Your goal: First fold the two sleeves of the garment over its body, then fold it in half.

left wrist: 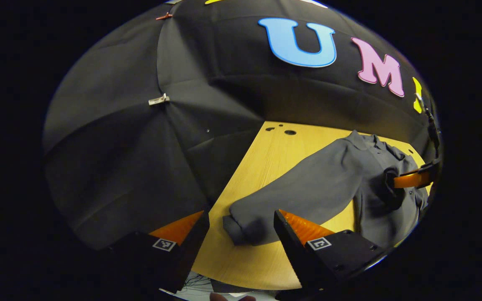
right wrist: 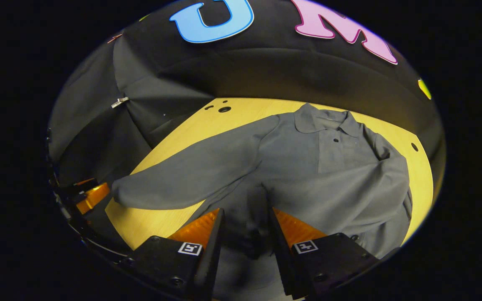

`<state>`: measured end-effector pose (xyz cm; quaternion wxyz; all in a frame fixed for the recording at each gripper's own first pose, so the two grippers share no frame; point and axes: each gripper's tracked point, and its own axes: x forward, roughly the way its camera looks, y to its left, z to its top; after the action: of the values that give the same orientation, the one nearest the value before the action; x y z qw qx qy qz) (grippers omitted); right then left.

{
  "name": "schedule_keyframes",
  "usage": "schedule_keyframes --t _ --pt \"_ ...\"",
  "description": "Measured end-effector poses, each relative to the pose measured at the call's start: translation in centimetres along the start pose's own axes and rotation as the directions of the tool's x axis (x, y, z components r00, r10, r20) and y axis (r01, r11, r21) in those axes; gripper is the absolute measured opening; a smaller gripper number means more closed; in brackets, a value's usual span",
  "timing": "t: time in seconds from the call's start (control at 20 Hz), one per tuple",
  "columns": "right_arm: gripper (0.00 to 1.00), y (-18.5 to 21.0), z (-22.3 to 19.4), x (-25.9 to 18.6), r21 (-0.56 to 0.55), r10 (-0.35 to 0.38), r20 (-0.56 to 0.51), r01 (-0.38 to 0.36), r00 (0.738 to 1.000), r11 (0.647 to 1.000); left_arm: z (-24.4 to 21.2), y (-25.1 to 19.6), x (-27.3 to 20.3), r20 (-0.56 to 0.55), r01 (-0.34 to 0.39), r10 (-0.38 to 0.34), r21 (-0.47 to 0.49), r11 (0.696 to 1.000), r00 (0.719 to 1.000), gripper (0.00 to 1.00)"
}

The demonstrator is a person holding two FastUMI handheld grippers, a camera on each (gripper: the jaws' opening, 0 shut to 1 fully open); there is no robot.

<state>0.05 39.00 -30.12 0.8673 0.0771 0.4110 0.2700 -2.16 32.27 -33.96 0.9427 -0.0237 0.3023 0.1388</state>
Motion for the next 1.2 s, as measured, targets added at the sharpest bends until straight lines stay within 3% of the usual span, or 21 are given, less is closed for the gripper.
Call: schedule_keyframes --t 0.4,0.65,0.75,0.9,1.05,1.2 --pt "0.64 -4.5 1.1 -7.4 0.051 -0.057 0.099 0.052 0.993 0.997 -3.6 -0.5 4.1 -0.152 -0.013 0.003 -0.063 0.998 0.988 0.98" --pt "0.64 -9.2 -0.2 -11.2 0.098 -0.125 0.119 0.114 0.985 0.989 -5.1 -1.2 5.5 -0.222 -0.036 0.031 -0.018 0.999 0.975 0.94" --pt "0.64 -10.7 -0.8 -12.4 0.133 -0.144 0.118 0.128 0.983 0.983 -5.7 -2.5 5.3 -0.266 -0.003 -0.003 -0.022 1.0 0.964 0.92" --pt "0.64 -12.9 -1.5 -14.1 0.185 -0.168 0.123 0.144 0.978 0.972 -6.1 -4.3 5.9 -0.286 0.042 -0.04 0.002 0.999 0.957 0.46" --pt "0.64 -15.0 -2.1 -15.6 0.207 -0.186 0.131 0.157 0.974 0.966 -5.8 -4.6 6.0 -0.289 0.033 -0.023 0.027 0.999 0.957 0.17" --pt "0.64 -17.3 -3.0 -17.0 0.221 -0.213 0.134 0.18 0.968 0.959 -4.1 -4.3 5.7 -0.272 -0.009 0.026 0.062 0.998 0.962 0.08"
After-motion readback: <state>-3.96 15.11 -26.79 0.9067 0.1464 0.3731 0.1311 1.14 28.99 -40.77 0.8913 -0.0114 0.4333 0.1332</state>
